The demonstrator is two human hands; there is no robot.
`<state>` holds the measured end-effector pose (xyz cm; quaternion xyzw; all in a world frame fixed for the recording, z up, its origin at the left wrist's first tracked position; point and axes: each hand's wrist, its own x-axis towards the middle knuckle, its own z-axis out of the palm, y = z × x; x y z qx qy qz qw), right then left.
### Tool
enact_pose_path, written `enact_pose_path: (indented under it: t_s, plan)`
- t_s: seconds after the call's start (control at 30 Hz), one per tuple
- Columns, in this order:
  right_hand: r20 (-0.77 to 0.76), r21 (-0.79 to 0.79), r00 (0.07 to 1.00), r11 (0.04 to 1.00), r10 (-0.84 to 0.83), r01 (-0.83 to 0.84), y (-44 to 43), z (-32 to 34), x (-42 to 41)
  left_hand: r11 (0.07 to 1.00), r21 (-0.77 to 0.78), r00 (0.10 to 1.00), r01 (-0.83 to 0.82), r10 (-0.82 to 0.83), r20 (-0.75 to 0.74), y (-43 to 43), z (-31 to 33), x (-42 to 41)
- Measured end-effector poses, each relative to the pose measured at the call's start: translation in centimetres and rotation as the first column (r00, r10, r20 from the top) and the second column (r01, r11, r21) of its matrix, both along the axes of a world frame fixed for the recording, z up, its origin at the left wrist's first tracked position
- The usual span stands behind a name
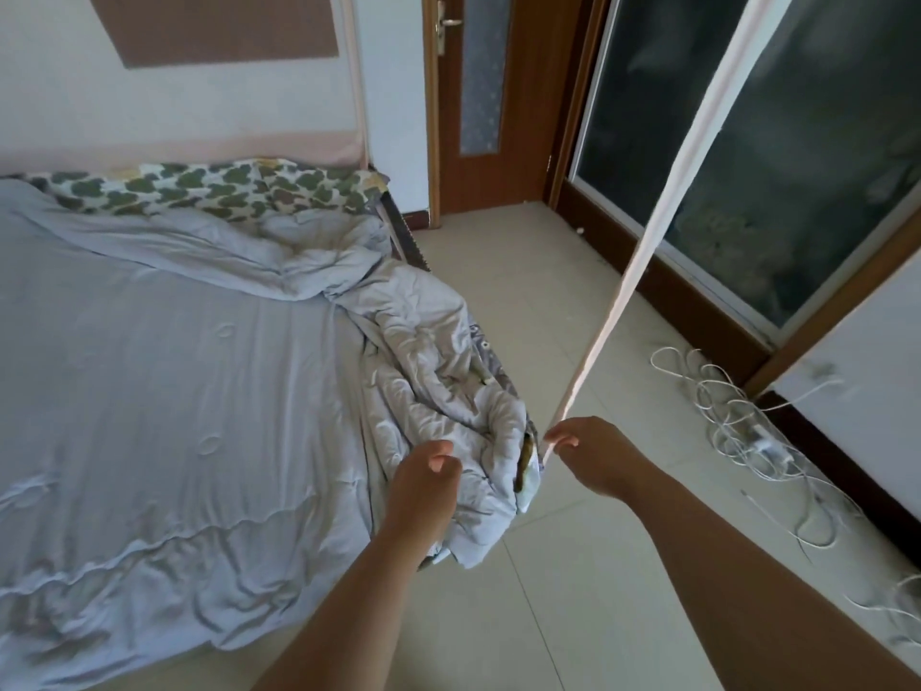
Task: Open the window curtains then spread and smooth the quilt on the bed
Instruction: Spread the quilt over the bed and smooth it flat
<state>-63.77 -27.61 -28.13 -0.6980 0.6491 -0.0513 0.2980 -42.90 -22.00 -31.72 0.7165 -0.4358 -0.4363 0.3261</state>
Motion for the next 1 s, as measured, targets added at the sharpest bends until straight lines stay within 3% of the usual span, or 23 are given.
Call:
enact_pose_path:
  t_s: [0.2,0.33,0.5,0.63,0.77,0.87,0.97,1.0]
  plan:
    - [0.069,-0.015,0.998,1.0,-0.014,0.015,-3.4,0.7,-5.4,0.999,-0.04,0.995,0.028,-0.024,0.098,-2.3,1.0,-5.1]
    - [0.069,-0.038,0.996,0.998,0.057,-0.054,-6.5,1.4,-10.3,1.0,0.012,0.986,0.028,-0.029,0.166,-4.9,0.3,-11.0]
    - [0.065,-0.021,0.989,0.991,0.135,-0.134,-10.3,1.8,-17.4,0.981,-0.023,0.982,-0.191,0.19,-0.013,-7.9,-0.3,-20.5]
    - [0.095,0.011,0.98,0.984,0.174,-0.175,-12.9,1.8,-21.1,0.971,0.016,0.965,-0.238,0.238,-0.113,-8.8,0.9,-26.0]
    - [0.121,0.008,0.963,0.97,0.239,-0.242,-15.8,2.1,-23.2,0.965,0.034,0.963,-0.26,0.262,-0.069,-10.6,1.5,-29.3]
    - [0.131,-0.005,0.955,0.964,0.265,-0.267,-18.5,2.3,-24.2,0.963,-0.039,0.963,-0.268,0.269,0.021,-13.2,1.2,-30.7]
    - [0.141,-0.004,0.95,0.96,0.279,-0.281,-21.5,2.4,-24.5,0.929,0.042,0.93,-0.367,0.368,-0.023,-16.4,1.3,-31.3]
    - [0.143,-0.006,0.948,0.958,0.284,-0.287,-22.5,2.3,-24.5,0.943,0.052,0.944,-0.329,0.326,0.053,-17.4,0.9,-31.3]
